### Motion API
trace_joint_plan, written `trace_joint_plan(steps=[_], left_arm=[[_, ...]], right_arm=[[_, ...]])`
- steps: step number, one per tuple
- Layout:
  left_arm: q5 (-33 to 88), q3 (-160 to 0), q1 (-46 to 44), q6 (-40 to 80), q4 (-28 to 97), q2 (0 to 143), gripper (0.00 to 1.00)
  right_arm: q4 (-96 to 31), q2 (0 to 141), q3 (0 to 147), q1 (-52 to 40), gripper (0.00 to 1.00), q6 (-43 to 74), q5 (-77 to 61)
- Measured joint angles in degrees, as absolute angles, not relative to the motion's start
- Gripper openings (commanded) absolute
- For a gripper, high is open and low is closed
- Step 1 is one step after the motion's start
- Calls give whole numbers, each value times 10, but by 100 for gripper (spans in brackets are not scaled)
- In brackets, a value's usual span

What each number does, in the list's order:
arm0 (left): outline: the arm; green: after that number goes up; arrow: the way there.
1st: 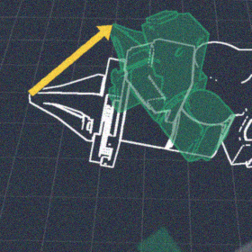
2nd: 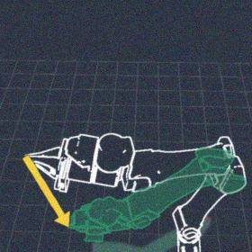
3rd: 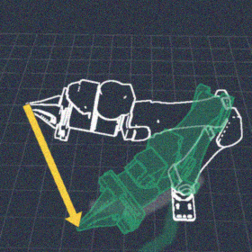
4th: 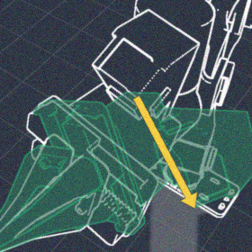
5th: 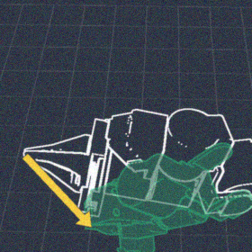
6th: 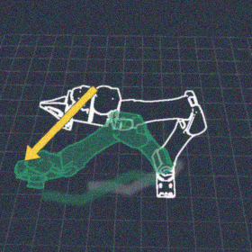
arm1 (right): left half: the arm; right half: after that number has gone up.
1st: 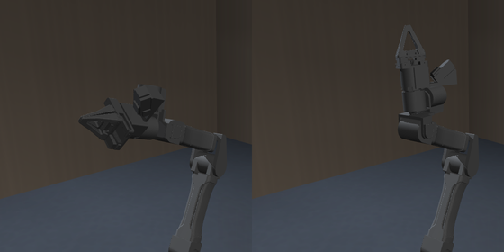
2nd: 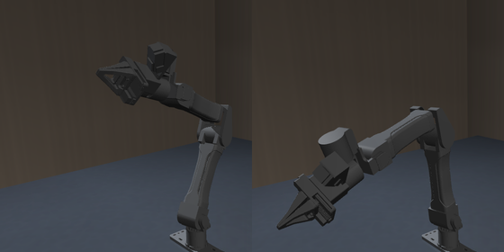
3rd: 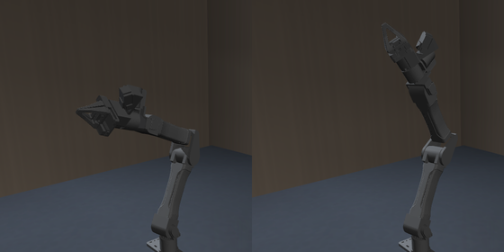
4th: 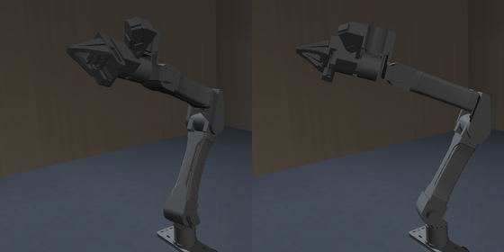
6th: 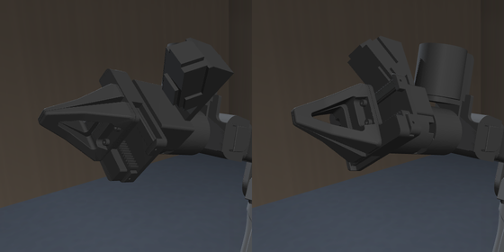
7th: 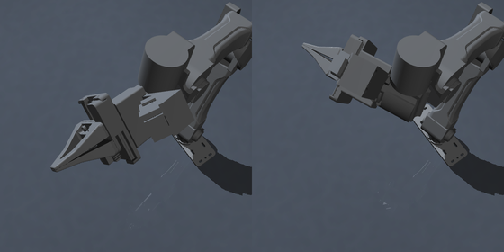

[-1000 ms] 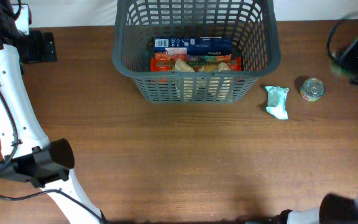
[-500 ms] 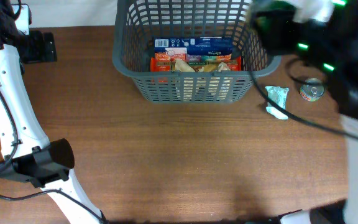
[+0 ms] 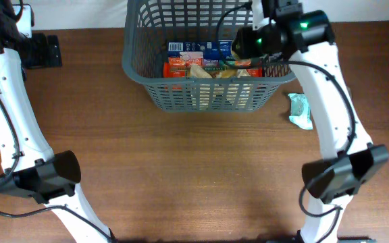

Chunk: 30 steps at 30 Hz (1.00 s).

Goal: Pack container

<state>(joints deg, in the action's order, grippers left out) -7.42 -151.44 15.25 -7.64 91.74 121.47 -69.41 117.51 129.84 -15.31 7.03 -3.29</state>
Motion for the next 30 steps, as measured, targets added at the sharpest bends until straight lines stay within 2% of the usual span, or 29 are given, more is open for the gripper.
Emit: trace_joint_plan(steps=[11,15,19,22,24,28,30], left_arm=[[-74,-1514,152,-76,917,1215,99],[-74,-1514,152,-76,917,1215,99],[-74,-1514,152,-76,917,1215,99],[-74,-1514,152,-76,917,1215,99],[-74,-1514,152,-76,917,1215,99],[-74,-1514,152,-76,917,1215,99],[-74,-1514,152,-76,917,1215,99]], right_arm=[[-738,1224,1284,-147,17,69,7],[-736,1233,1268,-143,21,68,10],[-732,1233,1256,-140,38,68,11],[-732,1234,1251,-140,63,70,11],[-729,1234,1251,-140,86,71,11],[-733,1234,1254,-139,87,65,13],[-740,1234,1267,-138,94,65,13]])
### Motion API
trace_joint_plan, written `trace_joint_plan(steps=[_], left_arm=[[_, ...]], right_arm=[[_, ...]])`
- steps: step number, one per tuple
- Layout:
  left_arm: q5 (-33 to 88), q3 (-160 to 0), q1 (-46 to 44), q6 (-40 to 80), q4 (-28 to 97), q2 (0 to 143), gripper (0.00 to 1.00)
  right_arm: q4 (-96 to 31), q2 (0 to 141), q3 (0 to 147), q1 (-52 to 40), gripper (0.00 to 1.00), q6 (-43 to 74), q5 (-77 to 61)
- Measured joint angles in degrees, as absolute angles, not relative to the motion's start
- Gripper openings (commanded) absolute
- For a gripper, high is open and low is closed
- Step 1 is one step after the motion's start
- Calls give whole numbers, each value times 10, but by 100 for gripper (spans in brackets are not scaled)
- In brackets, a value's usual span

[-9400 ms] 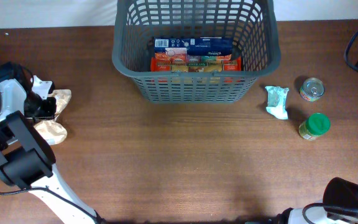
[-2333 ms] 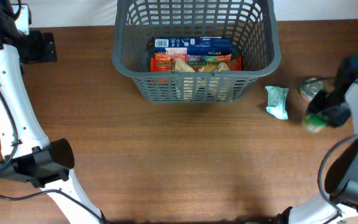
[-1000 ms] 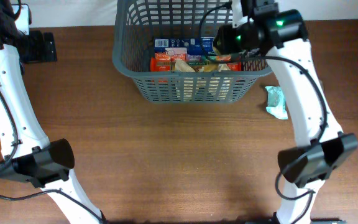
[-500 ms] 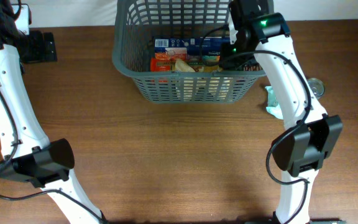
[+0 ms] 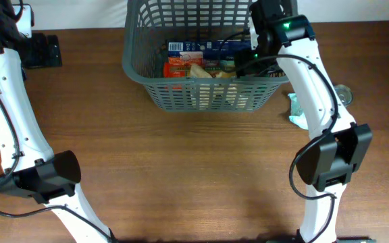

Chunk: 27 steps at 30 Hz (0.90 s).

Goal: Pack container

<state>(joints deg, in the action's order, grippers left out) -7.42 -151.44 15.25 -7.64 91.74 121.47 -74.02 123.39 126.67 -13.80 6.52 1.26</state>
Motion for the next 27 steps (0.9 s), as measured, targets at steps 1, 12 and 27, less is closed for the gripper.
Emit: trace_joint_plan(steps=[1,12,27], left_arm=[[-74,-1514,152,-76,917,1215,99],[-74,-1514,152,-76,917,1215,99],[-74,-1514,152,-76,917,1215,99]], right_arm=[[-742,1234,1275,-137,95,65,12],[-807,1150,1517,-128,96,62,16],[-852,1041,1484,201,99,150,50]])
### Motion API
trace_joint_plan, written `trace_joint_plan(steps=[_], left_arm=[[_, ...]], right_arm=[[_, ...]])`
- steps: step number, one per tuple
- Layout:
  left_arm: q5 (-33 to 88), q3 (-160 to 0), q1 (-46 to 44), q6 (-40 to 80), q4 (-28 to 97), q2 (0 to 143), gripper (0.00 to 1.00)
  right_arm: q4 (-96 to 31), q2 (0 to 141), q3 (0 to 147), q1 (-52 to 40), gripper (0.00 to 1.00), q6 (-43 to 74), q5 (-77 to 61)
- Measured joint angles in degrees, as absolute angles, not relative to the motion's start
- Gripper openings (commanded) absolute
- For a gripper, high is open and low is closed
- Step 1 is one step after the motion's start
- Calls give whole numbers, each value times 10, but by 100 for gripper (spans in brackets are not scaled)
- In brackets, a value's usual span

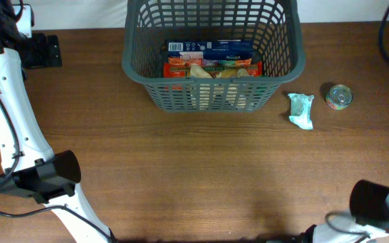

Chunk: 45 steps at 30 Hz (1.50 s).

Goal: Pack container

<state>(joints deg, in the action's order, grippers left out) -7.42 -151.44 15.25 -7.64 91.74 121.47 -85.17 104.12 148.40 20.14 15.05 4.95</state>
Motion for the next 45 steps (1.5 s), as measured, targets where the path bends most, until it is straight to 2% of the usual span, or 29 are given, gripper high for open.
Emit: trace_joint_plan(steps=[5,12,28,45], left_arm=[[-74,-1514,152,-76,917,1215,99],[-74,-1514,152,-76,917,1215,99],[-74,-1514,152,-76,917,1215,99],[-74,-1514,152,-76,917,1215,99]], right_arm=[[-822,1109,1309,257,100,193,19],[-718,1193,1147,251,100,213,-1],[-582,1307,1135,221,99,189,-10],[-569,1365,1135,218,100,188,-10]])
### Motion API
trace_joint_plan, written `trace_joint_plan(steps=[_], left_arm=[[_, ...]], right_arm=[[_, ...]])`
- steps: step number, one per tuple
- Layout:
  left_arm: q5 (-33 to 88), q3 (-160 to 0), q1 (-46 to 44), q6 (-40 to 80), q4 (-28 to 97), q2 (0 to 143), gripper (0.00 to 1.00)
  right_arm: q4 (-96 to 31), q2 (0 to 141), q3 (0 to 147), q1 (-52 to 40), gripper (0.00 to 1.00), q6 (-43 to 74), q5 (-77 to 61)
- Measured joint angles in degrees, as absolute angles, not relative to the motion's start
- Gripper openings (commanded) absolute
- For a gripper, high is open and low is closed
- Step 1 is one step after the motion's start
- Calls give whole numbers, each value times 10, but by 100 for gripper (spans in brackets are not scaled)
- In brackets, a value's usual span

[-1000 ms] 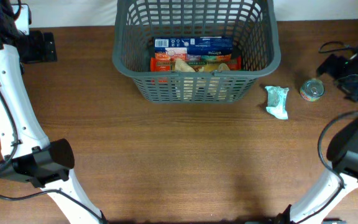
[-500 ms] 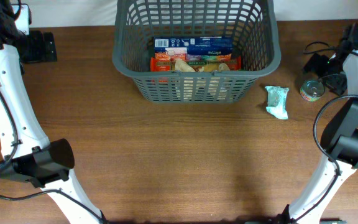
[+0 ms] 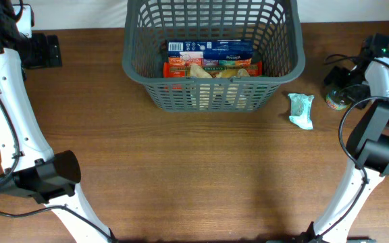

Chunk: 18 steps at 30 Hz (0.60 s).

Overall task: Pack container
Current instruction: 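Lower the right gripper onto the silver tin can and grasp it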

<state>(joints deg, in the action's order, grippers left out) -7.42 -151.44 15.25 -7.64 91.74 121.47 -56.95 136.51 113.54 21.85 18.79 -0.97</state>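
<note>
The grey mesh basket (image 3: 140,74) stands at the table's far centre, with several food packages (image 3: 211,59) packed inside. To its right, a pale green packet (image 3: 300,110) lies on the table. Further right stands a small tin can (image 3: 335,102), only its near edge showing. My right gripper (image 3: 342,82) hovers right over the can and covers most of it; its jaws cannot be made out. My left gripper (image 3: 44,50) rests at the far left, away from the basket, and whether it is open or shut cannot be told.
Both arm bases (image 3: 42,177) stand near the front corners of the brown wooden table (image 3: 201,175). The right arm's links (image 3: 377,142) run along the right edge. A white wall borders the far side.
The right arm was almost out of view at the right edge, with the can fully exposed. Now its gripper sits over the can, hiding most of it. Basket, packet and left arm are unchanged.
My right gripper was first over the basket's right side, above the packages. Then it stood at the basket's right rim, and the can showed beyond the packet. After that the arm was off at the right edge. Now the gripper is over the can.
</note>
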Motion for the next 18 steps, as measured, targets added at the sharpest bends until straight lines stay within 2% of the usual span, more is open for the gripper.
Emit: trace_joint_plan(steps=[3,4,9,12,14,15,18], left_arm=[[-74,-1514,152,-76,917,1215,99],[-74,-1514,152,-76,917,1215,99],[-74,-1514,152,-76,917,1215,99],[-74,-1514,152,-76,917,1215,99],[-74,-1514,152,-76,917,1215,99],[-74,-1514,152,-76,917,1215,99],[-74,-1514,152,-76,917,1215,99]], right_arm=[[-569,1369,1135,218,100,188,-10],[-569,1371,1135,218,97,188,-9],[-573,1377,1136,218,59,178,1],[-573,1377,1136,218,56,180,5],[-574,1377,1136,218,40,180,6],[-576,1377,1136,218,36,180,6],[-597,1377,1139,218,35,180,6]])
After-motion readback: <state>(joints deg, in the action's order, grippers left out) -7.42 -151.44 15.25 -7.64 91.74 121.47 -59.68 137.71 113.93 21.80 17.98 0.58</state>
